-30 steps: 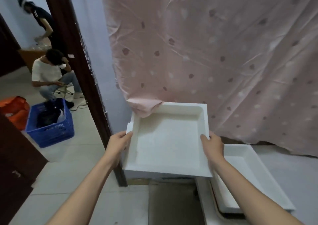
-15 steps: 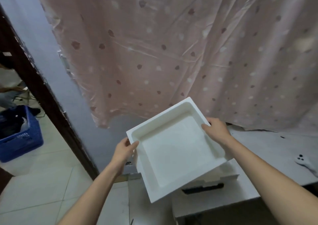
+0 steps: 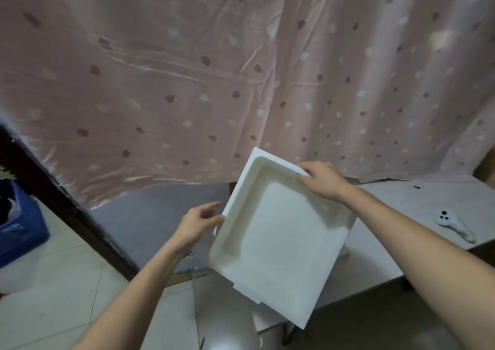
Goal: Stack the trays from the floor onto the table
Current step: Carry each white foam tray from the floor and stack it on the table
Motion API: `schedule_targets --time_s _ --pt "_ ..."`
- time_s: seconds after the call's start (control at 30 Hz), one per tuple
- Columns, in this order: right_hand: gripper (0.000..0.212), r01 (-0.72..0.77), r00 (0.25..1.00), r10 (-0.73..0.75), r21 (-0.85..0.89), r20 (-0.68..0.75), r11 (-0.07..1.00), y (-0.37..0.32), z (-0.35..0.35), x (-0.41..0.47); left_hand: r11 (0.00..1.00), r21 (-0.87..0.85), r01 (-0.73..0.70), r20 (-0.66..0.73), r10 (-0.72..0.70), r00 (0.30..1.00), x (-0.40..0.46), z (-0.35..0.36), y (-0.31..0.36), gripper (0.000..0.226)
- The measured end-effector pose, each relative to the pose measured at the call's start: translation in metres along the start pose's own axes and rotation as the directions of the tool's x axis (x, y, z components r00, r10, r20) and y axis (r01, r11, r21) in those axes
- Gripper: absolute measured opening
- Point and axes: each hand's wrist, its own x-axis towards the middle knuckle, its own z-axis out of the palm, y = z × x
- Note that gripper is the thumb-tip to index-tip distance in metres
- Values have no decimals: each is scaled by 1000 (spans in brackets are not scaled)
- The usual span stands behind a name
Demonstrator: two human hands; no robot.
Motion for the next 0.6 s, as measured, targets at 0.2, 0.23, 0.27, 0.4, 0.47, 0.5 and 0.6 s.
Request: schedule_targets --time_s 0.2,0.23,0.27,0.4,0.47,0.5,0.6 --pt "33 47 999 -47 58 12 997 1 1 21 996 90 -4 -34 7 999 -2 20 -8 18" --pt "33 47 999 -47 64 1 997 -1 4 25 996 89 10 -79 -3 997 -1 22 -9 17" --pt "33 44 999 -43 55 -23 998 -1 7 29 997 76 24 -104 -16 994 0 25 -10 18" --pt "40 -28 986 17 -65 -164 998 4 19 38 998 9 66 -116 -64 991 8 35 -10 23" --pt "58 -70 984 46 -139 -170 988 11 26 36 993 -53 102 -119 -108 987 13 40 -10 24" --pt "69 -100 983 72 -163 -171 982 14 30 32 987 -93 130 -117 -140 983 16 42 -10 24" --pt "88 -195 971 178 -101 -160 976 25 41 22 948 -231 220 -88 -245 965 26 51 -9 20"
